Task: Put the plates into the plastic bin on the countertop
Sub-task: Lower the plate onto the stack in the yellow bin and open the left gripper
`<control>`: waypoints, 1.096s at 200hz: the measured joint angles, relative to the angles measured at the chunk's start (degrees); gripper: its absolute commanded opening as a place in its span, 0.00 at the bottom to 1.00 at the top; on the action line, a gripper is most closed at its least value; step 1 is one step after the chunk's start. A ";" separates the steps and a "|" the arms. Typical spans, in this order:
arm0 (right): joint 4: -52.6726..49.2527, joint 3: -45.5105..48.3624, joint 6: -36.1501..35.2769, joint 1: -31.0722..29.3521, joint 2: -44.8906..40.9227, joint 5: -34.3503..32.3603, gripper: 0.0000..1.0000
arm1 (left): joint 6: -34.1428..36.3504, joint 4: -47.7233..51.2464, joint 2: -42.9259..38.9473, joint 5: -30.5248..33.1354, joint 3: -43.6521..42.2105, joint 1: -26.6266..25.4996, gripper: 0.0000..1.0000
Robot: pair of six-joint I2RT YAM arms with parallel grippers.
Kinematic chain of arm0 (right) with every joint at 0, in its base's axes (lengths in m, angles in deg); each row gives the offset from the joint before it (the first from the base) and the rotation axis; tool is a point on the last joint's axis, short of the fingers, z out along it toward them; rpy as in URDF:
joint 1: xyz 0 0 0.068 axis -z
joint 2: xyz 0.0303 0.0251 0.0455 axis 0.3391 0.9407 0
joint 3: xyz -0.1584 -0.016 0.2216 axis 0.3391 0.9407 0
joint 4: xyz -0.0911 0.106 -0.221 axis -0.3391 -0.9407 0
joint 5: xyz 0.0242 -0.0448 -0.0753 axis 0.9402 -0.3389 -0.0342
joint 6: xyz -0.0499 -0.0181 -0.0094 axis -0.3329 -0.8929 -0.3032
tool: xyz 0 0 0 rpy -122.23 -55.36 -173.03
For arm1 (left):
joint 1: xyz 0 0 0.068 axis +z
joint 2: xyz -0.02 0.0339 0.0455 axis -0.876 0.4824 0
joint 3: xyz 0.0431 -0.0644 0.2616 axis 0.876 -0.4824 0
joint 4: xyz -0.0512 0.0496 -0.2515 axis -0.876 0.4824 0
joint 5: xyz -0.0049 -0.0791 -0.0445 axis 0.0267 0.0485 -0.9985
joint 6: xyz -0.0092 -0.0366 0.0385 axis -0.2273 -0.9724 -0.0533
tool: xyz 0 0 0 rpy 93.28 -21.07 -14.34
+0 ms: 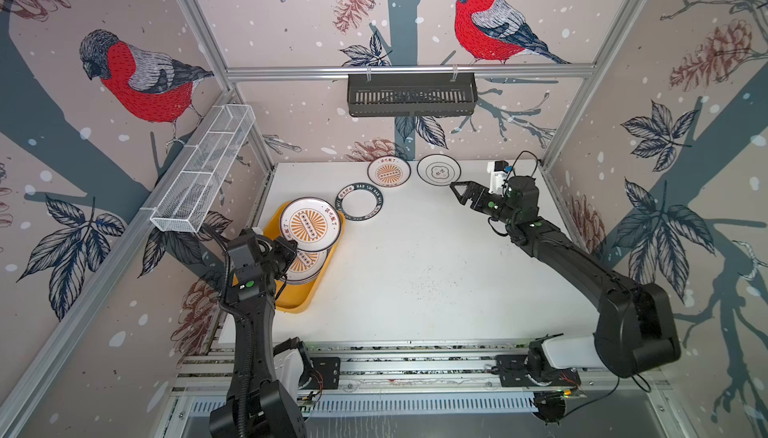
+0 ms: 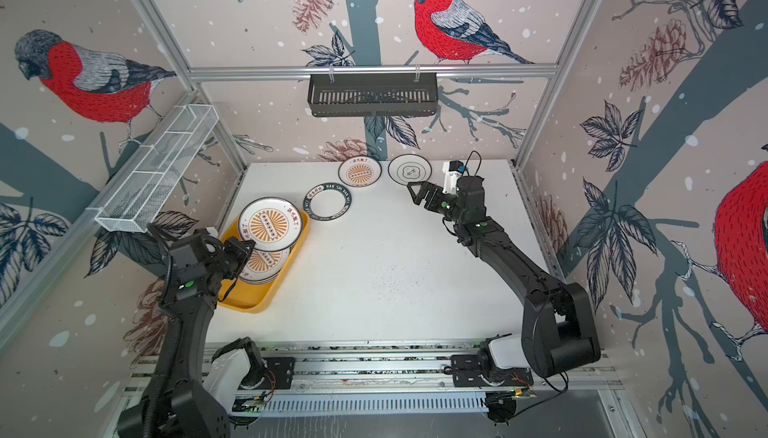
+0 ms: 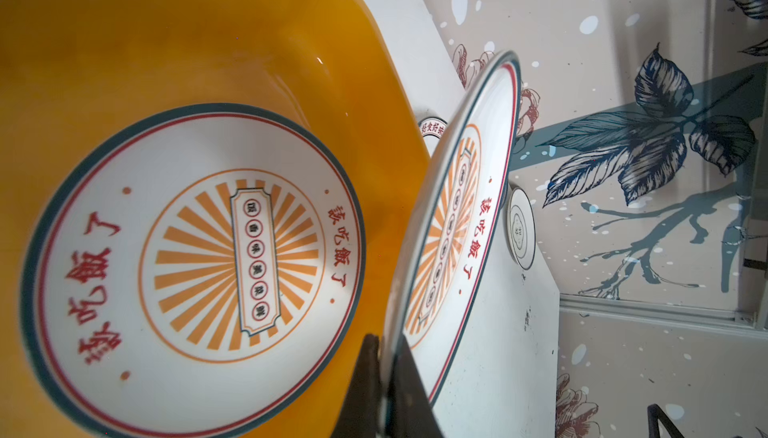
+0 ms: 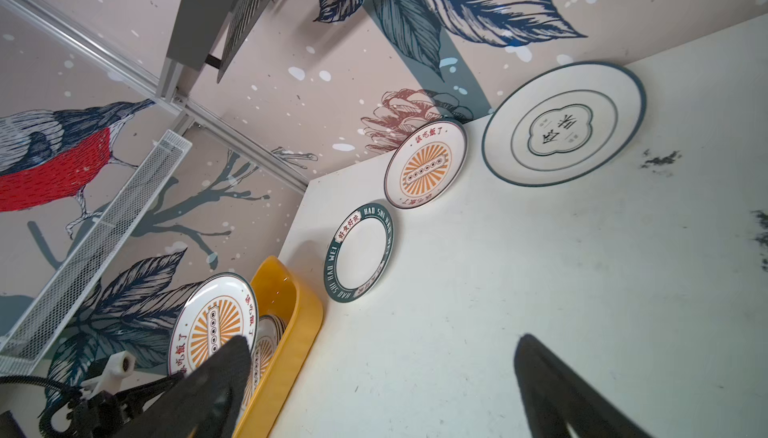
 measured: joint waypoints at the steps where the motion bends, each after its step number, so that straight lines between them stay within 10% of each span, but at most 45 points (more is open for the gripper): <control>1: 0.04 0.00 0.00 -0.02 0.02 0.09 0.99 | 0.00 0.07 -0.07 0.00 -0.04 0.15 0.00; 219: 13.03 -2.03 1.95 -6.40 7.50 14.93 0.99 | 0.66 3.74 -0.44 1.46 -6.21 7.63 0.00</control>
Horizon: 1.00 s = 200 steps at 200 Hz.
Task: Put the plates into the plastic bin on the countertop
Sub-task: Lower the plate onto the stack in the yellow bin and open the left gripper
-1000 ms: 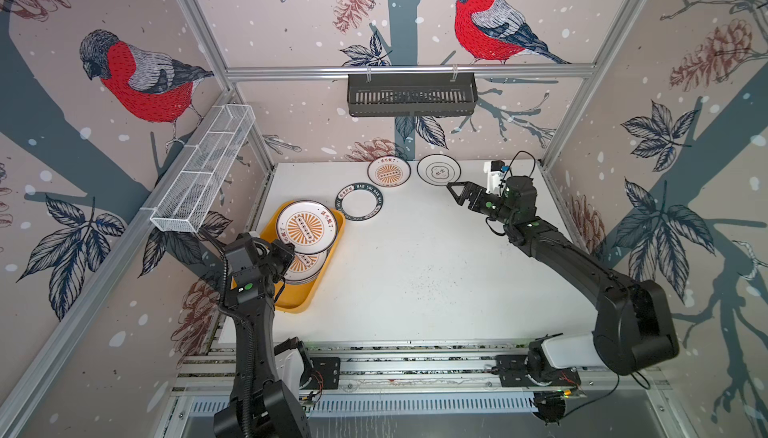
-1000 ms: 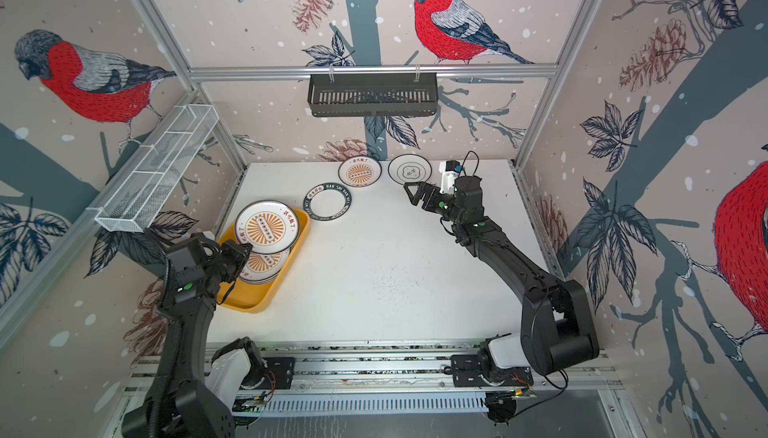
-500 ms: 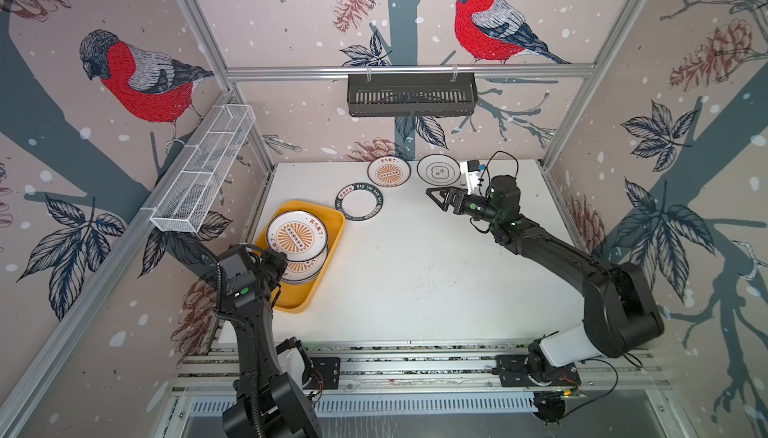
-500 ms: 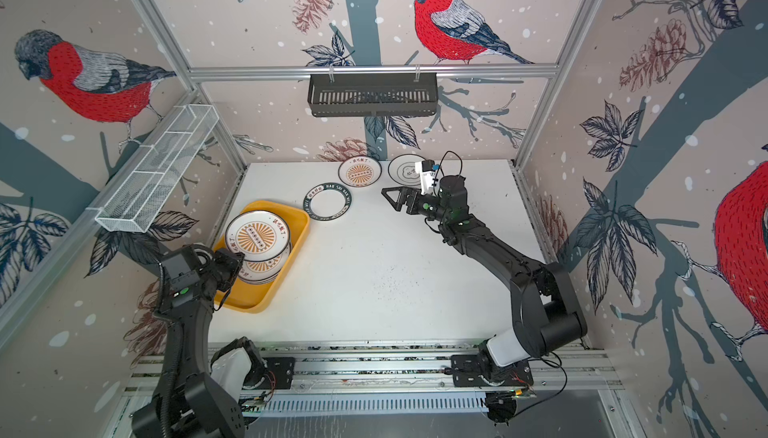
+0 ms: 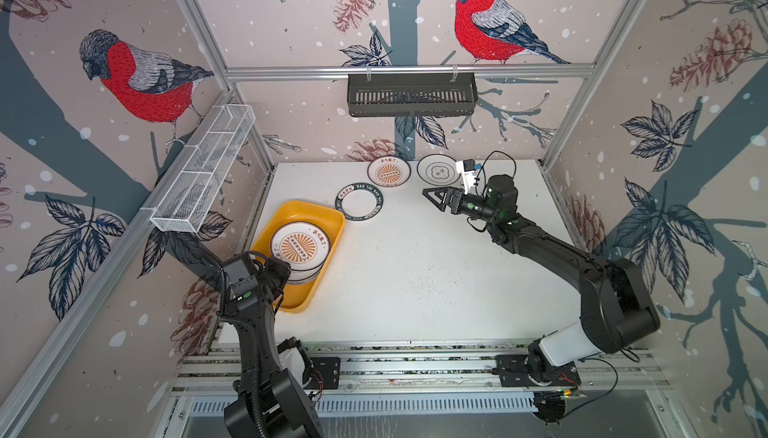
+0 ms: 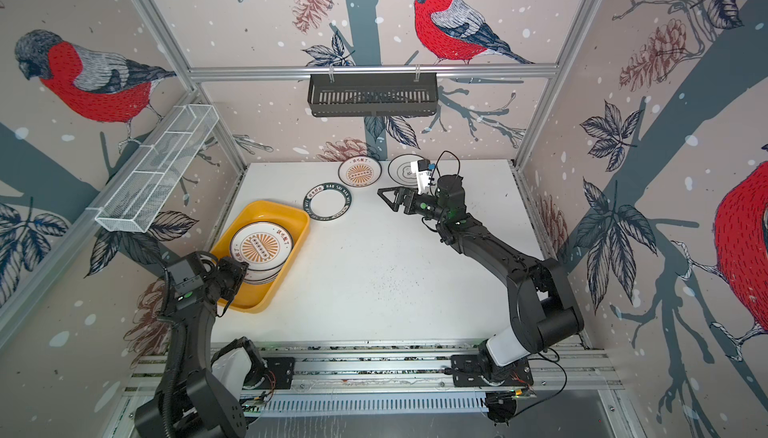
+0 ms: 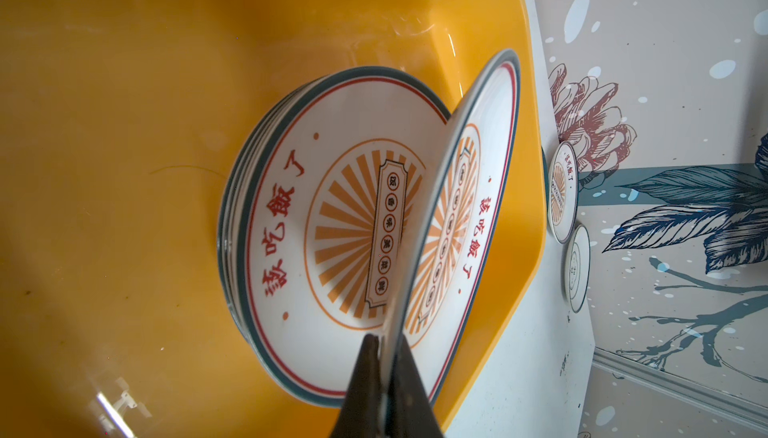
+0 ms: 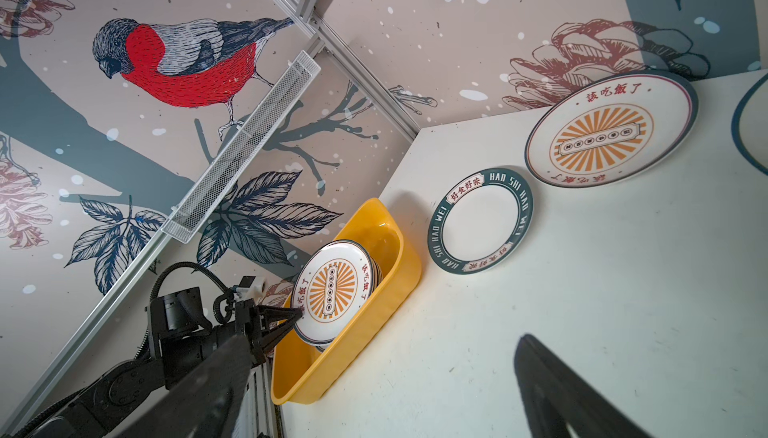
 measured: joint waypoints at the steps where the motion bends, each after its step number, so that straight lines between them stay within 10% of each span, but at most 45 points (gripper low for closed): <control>1: 0.00 0.00 0.00 0.00 0.00 0.00 0.99 | 0.00 0.00 0.02 0.00 -0.02 0.02 0.00; 200: -0.26 0.11 -0.02 0.02 0.04 -0.85 1.00 | -3.54 -0.33 -3.50 1.53 -3.96 0.26 0.07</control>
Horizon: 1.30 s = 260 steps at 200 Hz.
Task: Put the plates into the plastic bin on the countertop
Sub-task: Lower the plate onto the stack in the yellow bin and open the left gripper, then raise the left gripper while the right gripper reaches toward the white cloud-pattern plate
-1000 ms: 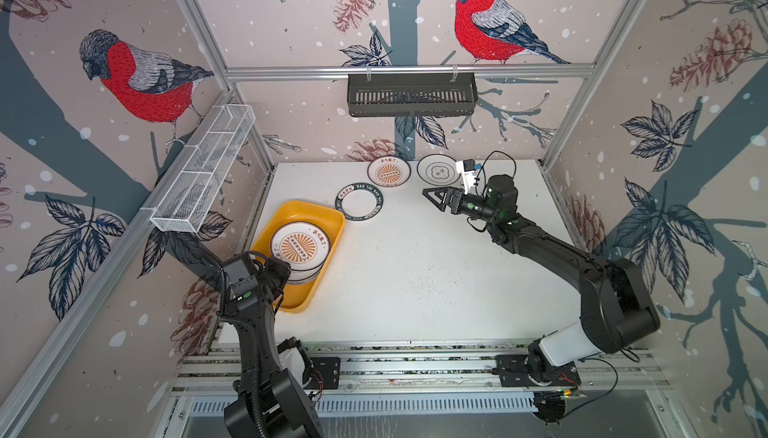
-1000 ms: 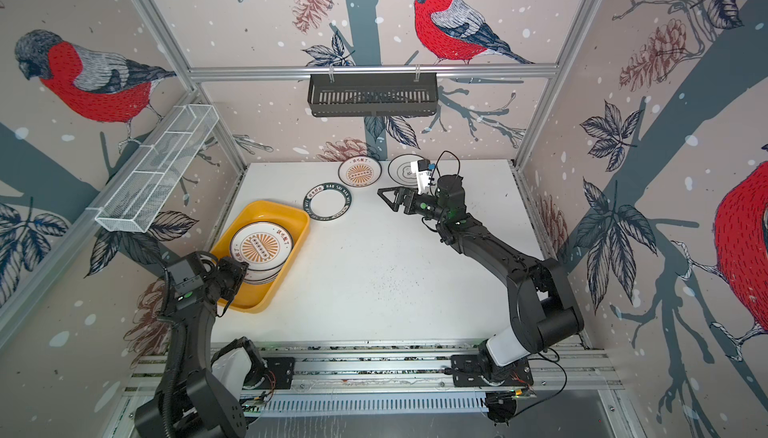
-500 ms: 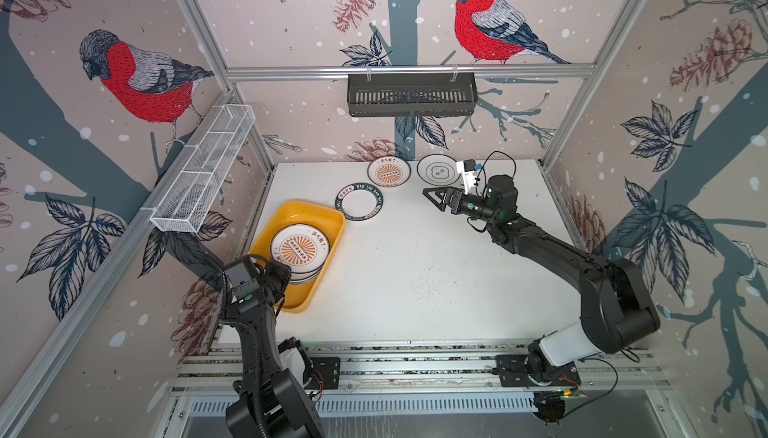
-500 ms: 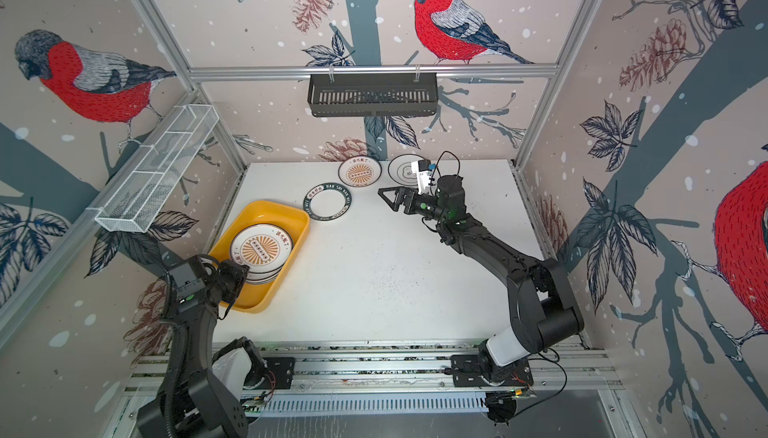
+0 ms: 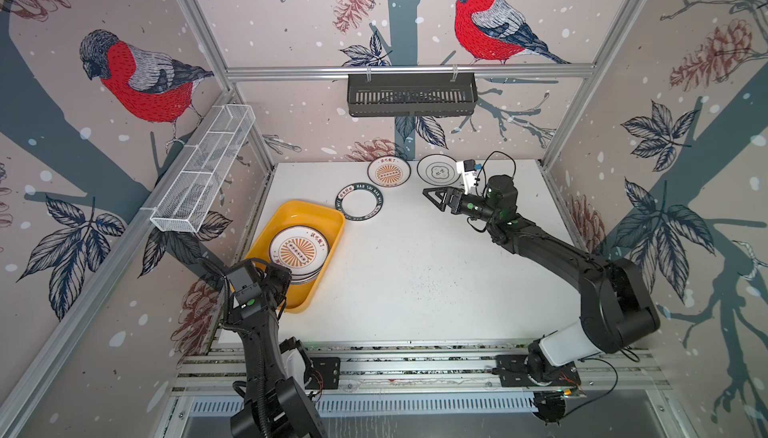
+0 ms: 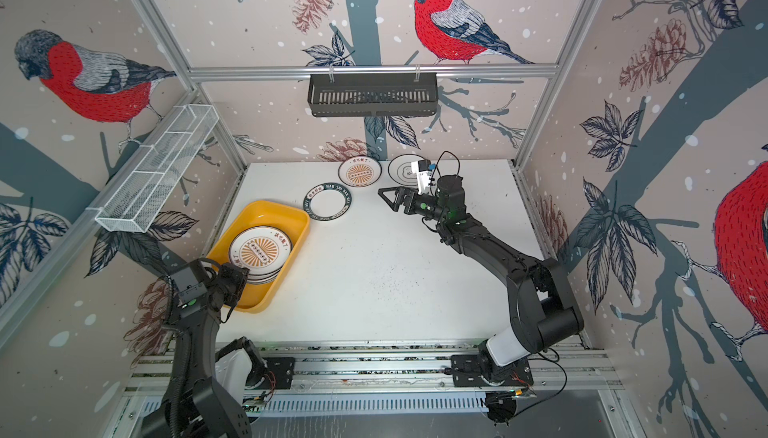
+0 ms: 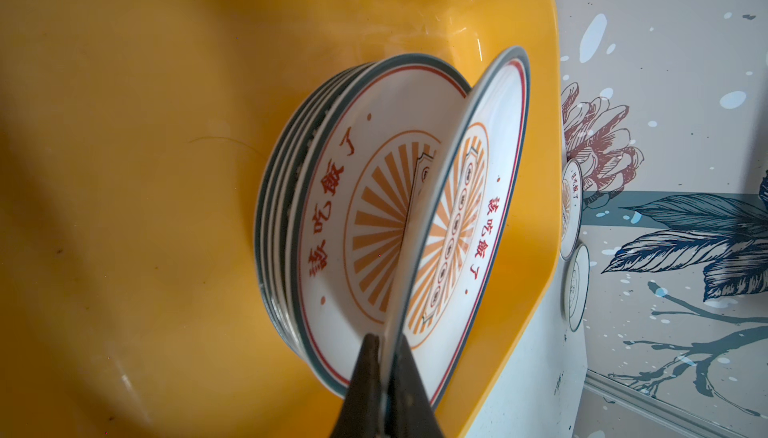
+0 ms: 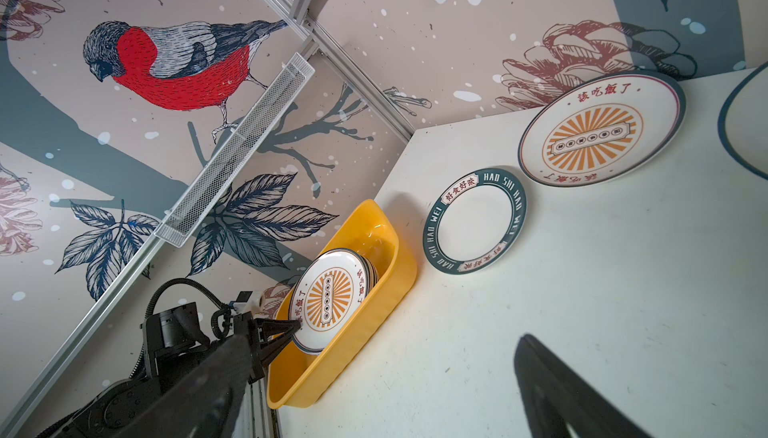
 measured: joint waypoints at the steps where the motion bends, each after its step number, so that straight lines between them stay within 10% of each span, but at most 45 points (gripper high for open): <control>1: 0.00 0.00 0.00 0.00 0.00 0.00 0.99 | 0.00 0.02 0.00 0.00 0.00 0.00 0.07; 103: 0.04 0.37 0.00 0.50 0.13 -0.44 0.99 | -0.15 2.27 -1.22 2.29 -0.55 0.00 0.24; 206: 0.04 0.94 0.00 1.05 0.17 -0.57 0.99 | -0.68 2.34 -3.61 2.27 -0.39 0.00 0.86; 260: -0.33 -0.57 1.03 1.03 2.10 -2.21 1.00 | 4.24 3.80 -6.95 0.13 6.19 0.00 0.96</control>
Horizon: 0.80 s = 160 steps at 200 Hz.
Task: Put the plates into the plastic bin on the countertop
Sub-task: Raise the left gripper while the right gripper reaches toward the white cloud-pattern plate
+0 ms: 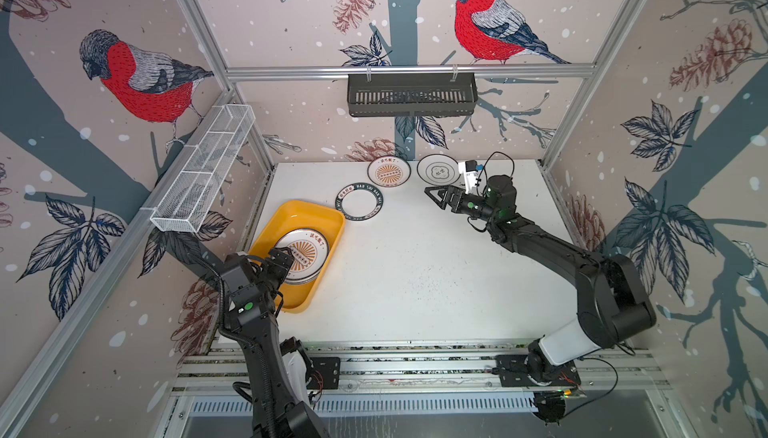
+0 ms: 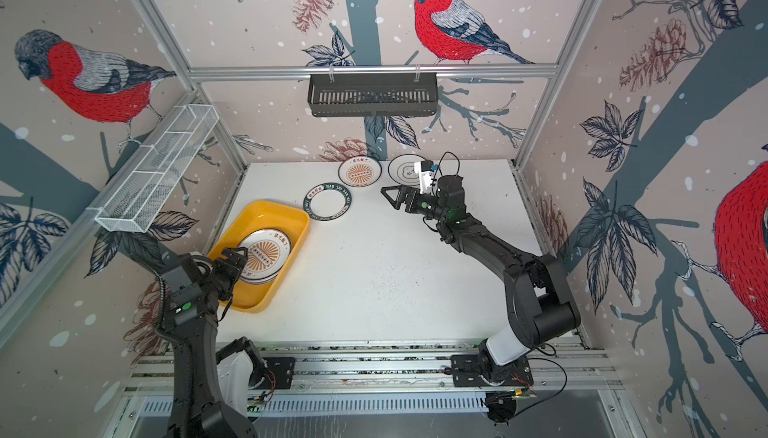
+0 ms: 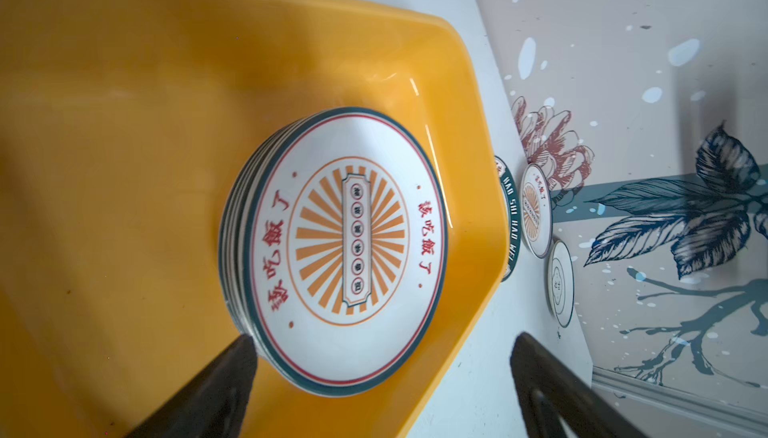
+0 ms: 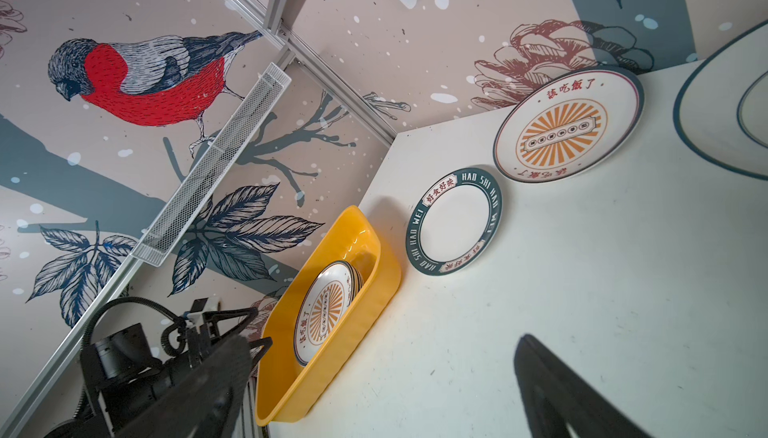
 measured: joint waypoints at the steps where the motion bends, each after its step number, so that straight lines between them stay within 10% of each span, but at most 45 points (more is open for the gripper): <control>1: -0.02 -0.02 0.02 0.00 0.04 -0.07 1.00 | 0.13 0.02 -0.04 -0.04 0.13 0.00 0.96; 160: -3.93 -17.94 5.99 -9.81 24.61 -8.48 1.00 | 12.81 -7.74 0.63 -16.94 13.27 -15.89 0.96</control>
